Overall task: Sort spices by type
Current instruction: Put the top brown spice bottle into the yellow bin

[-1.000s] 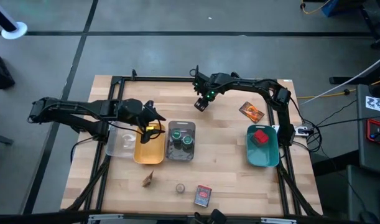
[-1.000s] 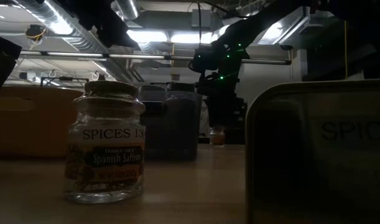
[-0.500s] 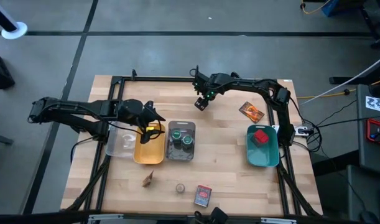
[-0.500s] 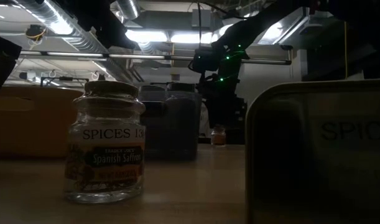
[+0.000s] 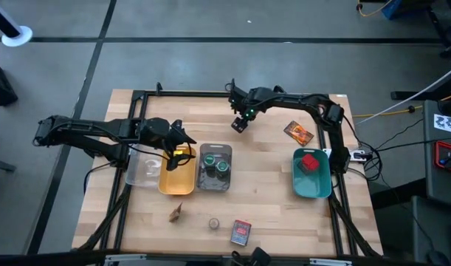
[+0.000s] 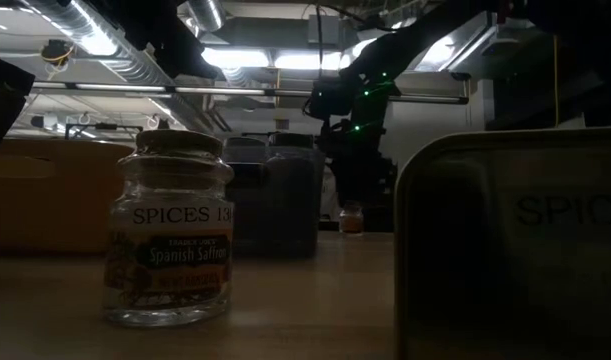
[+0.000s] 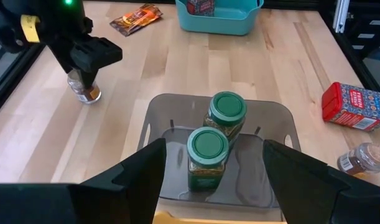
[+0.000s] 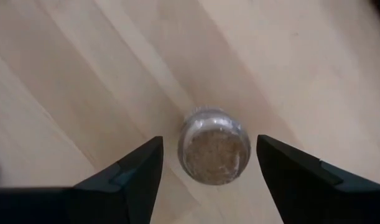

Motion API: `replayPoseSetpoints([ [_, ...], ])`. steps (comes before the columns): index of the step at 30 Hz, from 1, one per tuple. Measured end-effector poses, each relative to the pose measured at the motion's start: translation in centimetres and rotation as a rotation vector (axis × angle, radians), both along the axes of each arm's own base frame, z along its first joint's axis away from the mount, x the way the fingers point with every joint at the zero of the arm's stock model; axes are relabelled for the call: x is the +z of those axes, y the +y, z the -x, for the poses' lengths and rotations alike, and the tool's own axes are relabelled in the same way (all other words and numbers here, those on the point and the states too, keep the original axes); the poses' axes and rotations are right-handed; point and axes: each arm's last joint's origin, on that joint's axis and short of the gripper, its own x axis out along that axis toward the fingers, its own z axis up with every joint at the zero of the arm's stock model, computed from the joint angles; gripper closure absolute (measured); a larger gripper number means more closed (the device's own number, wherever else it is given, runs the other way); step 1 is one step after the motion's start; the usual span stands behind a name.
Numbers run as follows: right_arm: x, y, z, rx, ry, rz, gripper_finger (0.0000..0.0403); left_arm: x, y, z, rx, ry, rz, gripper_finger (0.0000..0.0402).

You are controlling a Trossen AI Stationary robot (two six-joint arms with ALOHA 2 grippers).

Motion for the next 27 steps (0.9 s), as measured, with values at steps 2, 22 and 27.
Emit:
replayPoseSetpoints([
  [2, -0.8, 0.0, 0.1, -0.001, 0.042, -0.016, 0.0146, 0.0, 0.0, 0.0, 0.000, 0.001, 0.000, 0.0151],
  [22, -1.7, -0.1, -1.6, 0.088, -0.155, -0.164, 0.0215, 0.0, 0.0, 0.0, 0.006, -0.004, -0.004, 0.0151],
  [27, -1.1, -0.1, -2.8, 0.157, -0.331, -0.236, 0.0215, 0.0, 0.2, 0.0, 0.061, -0.003, -0.039, 0.0151],
])
